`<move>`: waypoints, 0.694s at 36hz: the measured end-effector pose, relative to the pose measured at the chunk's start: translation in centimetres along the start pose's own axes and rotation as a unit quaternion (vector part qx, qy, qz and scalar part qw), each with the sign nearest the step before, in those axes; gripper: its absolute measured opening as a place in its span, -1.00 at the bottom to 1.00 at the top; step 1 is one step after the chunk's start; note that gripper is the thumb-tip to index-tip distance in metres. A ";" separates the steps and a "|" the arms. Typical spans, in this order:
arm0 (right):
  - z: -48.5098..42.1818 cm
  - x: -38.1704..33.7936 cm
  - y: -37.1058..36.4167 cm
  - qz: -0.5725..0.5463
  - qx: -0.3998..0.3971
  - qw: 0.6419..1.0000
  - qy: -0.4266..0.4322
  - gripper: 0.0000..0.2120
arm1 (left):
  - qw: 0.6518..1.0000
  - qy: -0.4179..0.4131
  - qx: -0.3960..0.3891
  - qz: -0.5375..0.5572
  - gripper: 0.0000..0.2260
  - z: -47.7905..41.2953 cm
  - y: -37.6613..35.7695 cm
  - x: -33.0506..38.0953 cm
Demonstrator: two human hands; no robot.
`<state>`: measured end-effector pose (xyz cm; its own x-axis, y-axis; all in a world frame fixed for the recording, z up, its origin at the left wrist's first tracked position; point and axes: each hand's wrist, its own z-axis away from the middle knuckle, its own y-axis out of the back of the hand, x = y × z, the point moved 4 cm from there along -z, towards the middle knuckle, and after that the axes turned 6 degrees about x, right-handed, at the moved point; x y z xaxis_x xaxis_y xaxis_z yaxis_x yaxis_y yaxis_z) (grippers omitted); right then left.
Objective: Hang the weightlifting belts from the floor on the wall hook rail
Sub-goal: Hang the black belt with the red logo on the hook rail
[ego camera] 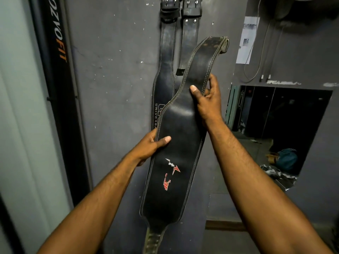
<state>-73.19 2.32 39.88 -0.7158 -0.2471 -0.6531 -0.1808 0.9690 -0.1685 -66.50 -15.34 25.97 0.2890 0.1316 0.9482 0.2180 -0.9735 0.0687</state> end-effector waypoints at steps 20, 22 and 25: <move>-1.0 0.5 -2.1 -0.026 0.004 1.000 0.006 -0.38 | 0.998 0.000 0.027 -0.062 -0.63 2.6 3.1 -3.2; -1.1 0.4 -2.1 -0.026 0.006 1.000 -0.002 -0.35 | 0.998 0.031 -0.006 -0.055 -0.62 3.2 3.3 -3.6; -0.9 0.3 -2.1 -0.019 0.001 1.000 -0.002 -0.44 | 0.993 0.052 -0.015 -0.104 -0.69 3.5 3.6 -4.5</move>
<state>-73.60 0.22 40.70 -0.7057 -0.2839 -0.6492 -0.2063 0.9589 -0.1951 -63.79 -18.79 20.85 0.1415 0.3115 0.9396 0.2350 -0.9326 0.2738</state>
